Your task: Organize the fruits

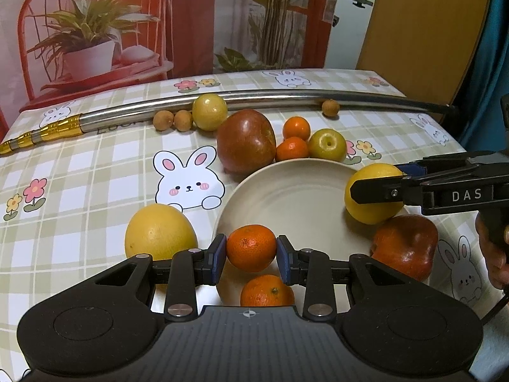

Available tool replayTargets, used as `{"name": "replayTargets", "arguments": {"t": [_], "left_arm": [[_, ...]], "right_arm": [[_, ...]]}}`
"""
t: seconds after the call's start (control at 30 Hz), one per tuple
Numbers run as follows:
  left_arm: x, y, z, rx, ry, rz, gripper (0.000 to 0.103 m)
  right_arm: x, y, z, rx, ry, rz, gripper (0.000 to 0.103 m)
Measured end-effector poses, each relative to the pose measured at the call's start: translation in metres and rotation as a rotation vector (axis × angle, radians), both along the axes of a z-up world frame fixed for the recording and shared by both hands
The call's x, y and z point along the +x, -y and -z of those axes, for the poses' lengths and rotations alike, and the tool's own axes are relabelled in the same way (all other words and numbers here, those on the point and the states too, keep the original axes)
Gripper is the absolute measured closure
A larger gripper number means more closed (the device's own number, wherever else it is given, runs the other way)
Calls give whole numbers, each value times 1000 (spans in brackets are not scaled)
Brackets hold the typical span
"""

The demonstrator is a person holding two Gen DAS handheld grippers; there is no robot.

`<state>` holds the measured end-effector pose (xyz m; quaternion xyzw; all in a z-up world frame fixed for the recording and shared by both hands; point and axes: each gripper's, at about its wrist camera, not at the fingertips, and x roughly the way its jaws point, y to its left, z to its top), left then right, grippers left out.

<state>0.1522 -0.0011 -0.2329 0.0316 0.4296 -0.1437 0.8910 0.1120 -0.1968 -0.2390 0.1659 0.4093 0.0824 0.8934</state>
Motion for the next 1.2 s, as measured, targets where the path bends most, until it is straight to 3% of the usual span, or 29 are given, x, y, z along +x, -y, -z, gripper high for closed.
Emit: {"name": "replayTargets", "arguments": {"t": [0.53, 1.2], "left_arm": [[1, 1, 4, 5, -22, -2, 67], [0, 1, 5, -1, -25, -6, 67]], "right_arm": [[2, -3, 2, -15, -37, -10, 52], [-11, 3, -8, -50, 10, 32, 52]]}}
